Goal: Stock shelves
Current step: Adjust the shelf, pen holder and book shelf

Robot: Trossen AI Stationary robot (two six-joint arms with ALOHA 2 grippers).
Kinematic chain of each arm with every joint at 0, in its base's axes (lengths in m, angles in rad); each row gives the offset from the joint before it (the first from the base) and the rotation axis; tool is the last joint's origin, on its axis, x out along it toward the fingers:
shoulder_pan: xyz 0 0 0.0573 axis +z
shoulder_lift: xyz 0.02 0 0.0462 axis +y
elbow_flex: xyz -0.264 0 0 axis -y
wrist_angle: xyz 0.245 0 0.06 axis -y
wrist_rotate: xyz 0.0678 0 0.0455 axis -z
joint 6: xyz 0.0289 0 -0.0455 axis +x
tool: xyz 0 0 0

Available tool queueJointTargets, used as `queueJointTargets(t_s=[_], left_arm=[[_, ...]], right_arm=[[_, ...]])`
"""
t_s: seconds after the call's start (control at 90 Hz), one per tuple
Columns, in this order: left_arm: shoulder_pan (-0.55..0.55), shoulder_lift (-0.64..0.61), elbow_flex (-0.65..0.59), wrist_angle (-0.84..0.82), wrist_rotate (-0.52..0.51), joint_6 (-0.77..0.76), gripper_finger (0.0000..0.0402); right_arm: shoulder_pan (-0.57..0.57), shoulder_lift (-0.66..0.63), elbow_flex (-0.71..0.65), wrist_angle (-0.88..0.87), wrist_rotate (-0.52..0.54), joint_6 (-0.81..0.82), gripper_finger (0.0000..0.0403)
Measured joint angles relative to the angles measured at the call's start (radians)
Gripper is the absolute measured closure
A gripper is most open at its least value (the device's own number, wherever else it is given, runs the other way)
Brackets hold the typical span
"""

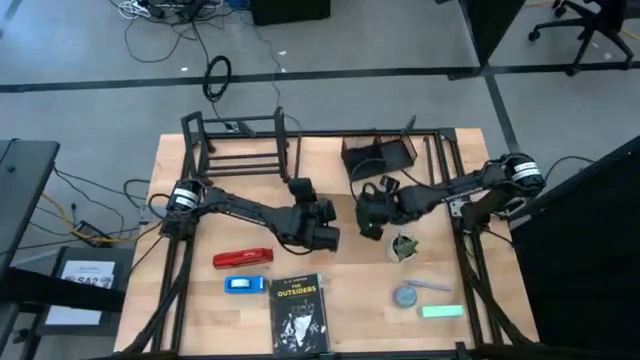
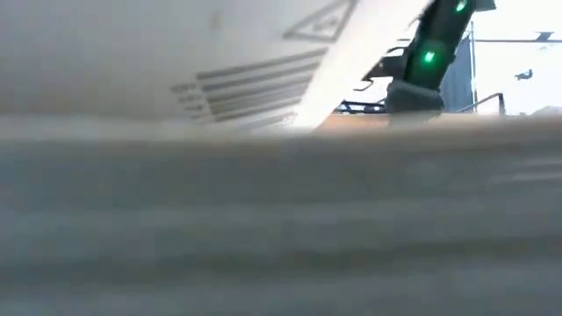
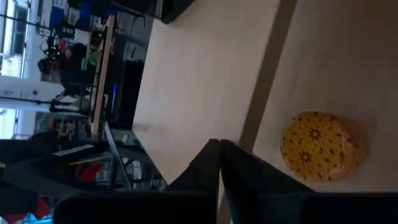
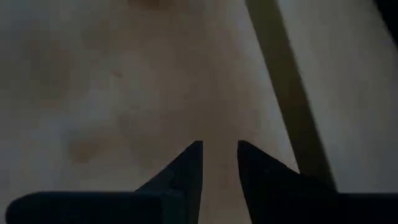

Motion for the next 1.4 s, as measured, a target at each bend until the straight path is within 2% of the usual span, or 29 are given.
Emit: queueJointTargets(t_s=[0.189,0.456,0.656,0.767,0.989,1.211,1.4], left_arm=[[0.032,0.001,0.0,0.005,0.0,0.0,0.0401],[0.105,0.004,-0.003,-0.009,-0.037,0.021,0.0401],[0.139,0.004,-0.019,0.026,-0.049,0.035,0.0401],[0.157,0.0,-0.069,0.117,-0.074,0.105,0.0401],[0.191,-0.002,-0.178,0.37,-0.139,0.259,0.0401],[0.239,-0.002,-0.191,0.482,-0.136,0.275,0.0401],[0.236,-0.004,-0.177,0.546,-0.119,0.347,0.0401]], right_arm=[[-0.145,0.0,0.0,0.009,-0.016,-0.075,0.0328],[-0.292,0.0,0.0,0.005,-0.041,-0.031,0.0328],[-0.287,0.0,0.0,-0.062,-0.008,0.073,0.0328],[-0.284,0.0,0.0,-0.144,0.026,0.12,0.0328],[-0.283,-0.001,0.0,-0.252,0.03,0.139,0.0328],[-0.288,-0.001,0.0,-0.353,0.108,0.173,0.0328],[-0.264,-0.039,0.0,-0.37,0.114,0.184,0.0328]])
